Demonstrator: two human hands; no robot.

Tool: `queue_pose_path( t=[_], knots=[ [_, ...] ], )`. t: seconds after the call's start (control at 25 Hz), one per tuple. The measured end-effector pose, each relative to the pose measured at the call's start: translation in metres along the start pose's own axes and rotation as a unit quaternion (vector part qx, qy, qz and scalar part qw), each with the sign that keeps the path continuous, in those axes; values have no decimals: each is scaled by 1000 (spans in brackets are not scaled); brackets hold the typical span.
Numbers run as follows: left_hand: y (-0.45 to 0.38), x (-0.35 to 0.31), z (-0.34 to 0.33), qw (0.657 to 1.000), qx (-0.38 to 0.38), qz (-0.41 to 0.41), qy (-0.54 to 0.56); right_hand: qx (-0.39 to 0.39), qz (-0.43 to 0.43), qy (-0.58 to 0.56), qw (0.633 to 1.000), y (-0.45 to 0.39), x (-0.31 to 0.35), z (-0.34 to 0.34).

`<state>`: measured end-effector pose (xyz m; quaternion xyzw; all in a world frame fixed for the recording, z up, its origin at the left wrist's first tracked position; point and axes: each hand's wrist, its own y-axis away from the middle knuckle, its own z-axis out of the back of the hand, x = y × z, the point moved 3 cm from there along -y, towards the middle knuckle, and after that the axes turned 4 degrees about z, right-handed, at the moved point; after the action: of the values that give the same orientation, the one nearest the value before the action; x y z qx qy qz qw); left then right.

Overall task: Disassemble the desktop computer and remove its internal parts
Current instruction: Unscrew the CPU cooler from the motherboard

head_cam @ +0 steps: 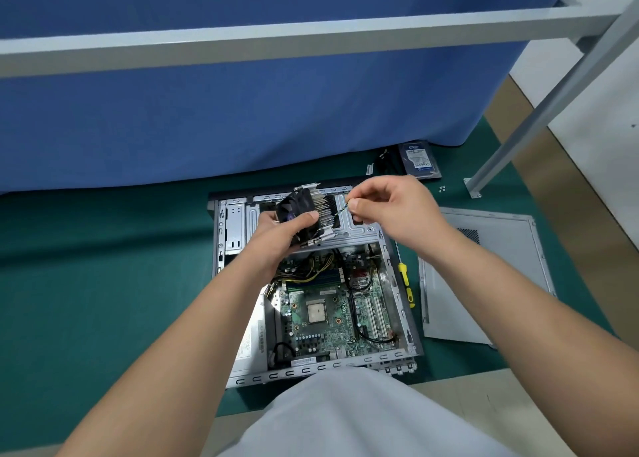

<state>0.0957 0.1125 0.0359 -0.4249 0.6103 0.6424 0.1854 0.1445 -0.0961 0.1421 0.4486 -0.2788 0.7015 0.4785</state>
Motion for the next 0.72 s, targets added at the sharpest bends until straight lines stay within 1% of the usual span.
queue_pose_path(
  t=[0.12,0.2,0.28,0.36,0.52,0.64,0.72],
  knots=[
    [1,1,1,999,2,-3,-44,-6,-14,7,1000,-10,-7,6],
    [3,2,2,992,-7,-13,-123,-10,-22,17,1000,-17,-10,8],
    [8,2,-1,981,-12,-42,-190,-6,-21,43,999,-25,-13,10],
    [12,2,-8,972,-1,-68,-226,3,-21,68,997,-32,-16,9],
    [15,3,-22,955,4,-124,-270,38,7,145,989,-44,-14,-4],
    [18,-1,-27,934,5,-153,-323,75,27,183,980,-51,-13,-13],
    [19,-4,-27,917,5,-172,-360,101,23,209,972,-54,-16,-14]
  ],
)
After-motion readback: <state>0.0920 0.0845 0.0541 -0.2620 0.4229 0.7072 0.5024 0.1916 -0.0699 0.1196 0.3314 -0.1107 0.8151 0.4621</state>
